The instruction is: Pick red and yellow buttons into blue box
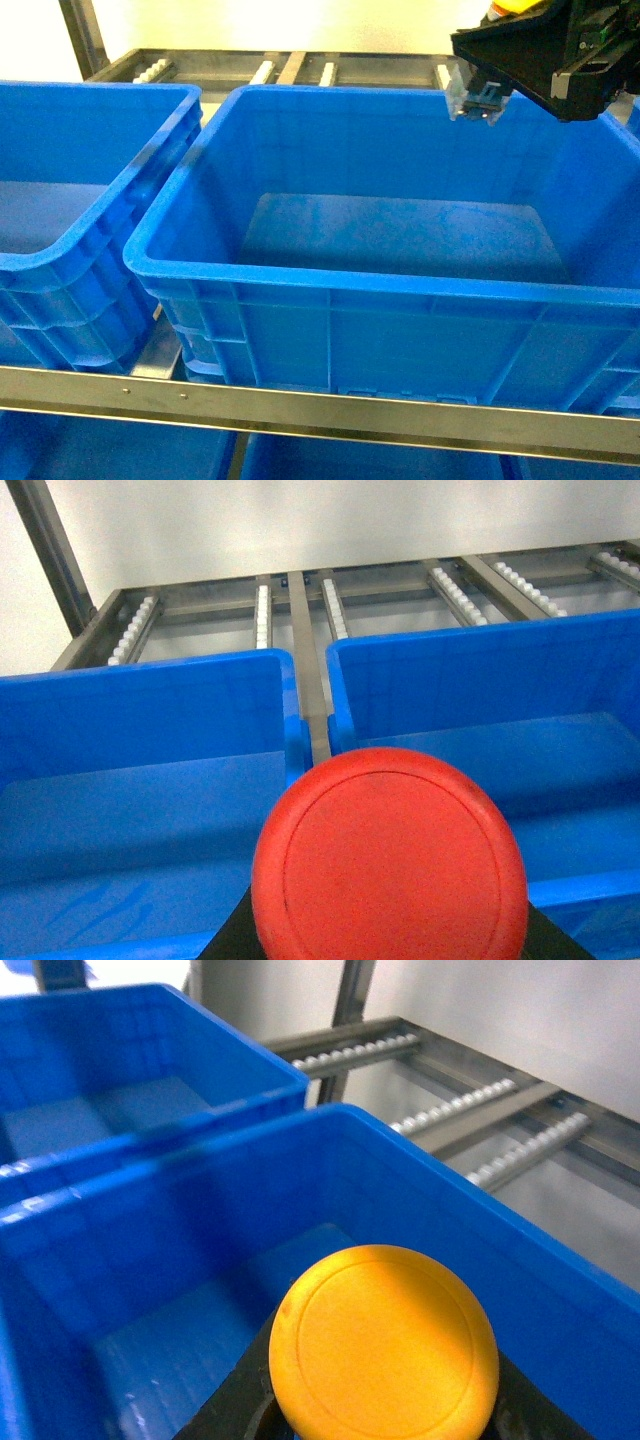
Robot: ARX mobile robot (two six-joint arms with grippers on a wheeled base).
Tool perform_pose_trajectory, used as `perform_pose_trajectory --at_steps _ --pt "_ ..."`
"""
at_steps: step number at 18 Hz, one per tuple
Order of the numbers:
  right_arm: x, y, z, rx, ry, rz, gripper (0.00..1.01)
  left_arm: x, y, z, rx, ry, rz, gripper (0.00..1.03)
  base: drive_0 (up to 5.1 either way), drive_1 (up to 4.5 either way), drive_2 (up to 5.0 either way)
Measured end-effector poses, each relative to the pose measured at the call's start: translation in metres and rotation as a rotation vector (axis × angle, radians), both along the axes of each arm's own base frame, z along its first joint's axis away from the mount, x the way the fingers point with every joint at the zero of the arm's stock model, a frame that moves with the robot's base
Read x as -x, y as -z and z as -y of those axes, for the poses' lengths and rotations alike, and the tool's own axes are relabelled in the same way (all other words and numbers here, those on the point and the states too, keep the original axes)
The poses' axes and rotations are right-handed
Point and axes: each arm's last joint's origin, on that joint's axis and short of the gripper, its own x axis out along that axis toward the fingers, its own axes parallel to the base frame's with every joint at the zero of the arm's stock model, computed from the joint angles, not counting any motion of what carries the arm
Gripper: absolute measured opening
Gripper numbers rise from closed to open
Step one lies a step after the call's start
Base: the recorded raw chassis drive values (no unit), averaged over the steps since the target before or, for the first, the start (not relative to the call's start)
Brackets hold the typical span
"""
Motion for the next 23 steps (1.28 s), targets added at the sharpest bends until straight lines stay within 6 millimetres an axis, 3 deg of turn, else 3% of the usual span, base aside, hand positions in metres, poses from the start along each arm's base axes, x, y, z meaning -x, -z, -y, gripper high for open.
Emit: perform_pose_trajectory --at_steps 2,5,6,7,13,16,18,20,22,23 --pt "-0.015 0.014 0.016 0.076 0.058 -0.002 0.29 0.0 0.0 0.0 0.0 0.0 -0.001 0.24 0.0 0.0 0.0" --pt "-0.019 0.027 0.028 0.131 0.097 -0.025 0.29 0.0 0.0 0.0 0.0 0.0 0.0 0.24 0.0 0.0 0.0" --pt "-0.019 0.027 0.027 0.137 0.094 -0.019 0.35 0.0 0.0 0.0 -0.001 0.0 -0.001 0.24 0.0 0.0 0.0" --pt "-0.019 0.027 0.027 0.139 0.093 -0.017 0.47 0.0 0.0 0.0 0.0 0.0 0.0 0.24 0.0 0.0 0.0" --pt "-0.019 0.027 0.027 0.142 0.093 -0.015 0.68 0.0 0.0 0.0 0.0 0.0 0.0 0.24 0.0 0.0 0.0" --pt "-0.019 0.027 0.027 0.143 0.092 -0.014 0.99 0.0 0.0 0.0 0.0 0.001 0.0 0.24 0.0 0.0 0.0" --pt "-0.019 0.027 0.027 0.143 0.092 -0.014 0.98 0.0 0.0 0.0 0.0 0.0 0.0 0.24 0.0 0.0 0.0" --pt "-0.019 0.027 0.027 0.143 0.092 -0.014 0.98 -0.012 -0.002 0.003 0.01 0.029 0.017 0.24 0.0 0.0 0.0" --pt "-0.019 0.027 0.027 0.143 0.092 -0.014 0.98 -0.042 -0.008 0.016 0.016 0.099 0.032 0.24 0.0 0.0 0.0" --pt "-0.019 0.027 0.027 0.143 0.091 -0.013 0.98 -0.056 0.0 0.021 0.02 0.133 0.011 0.24 0.0 0.0 0.0"
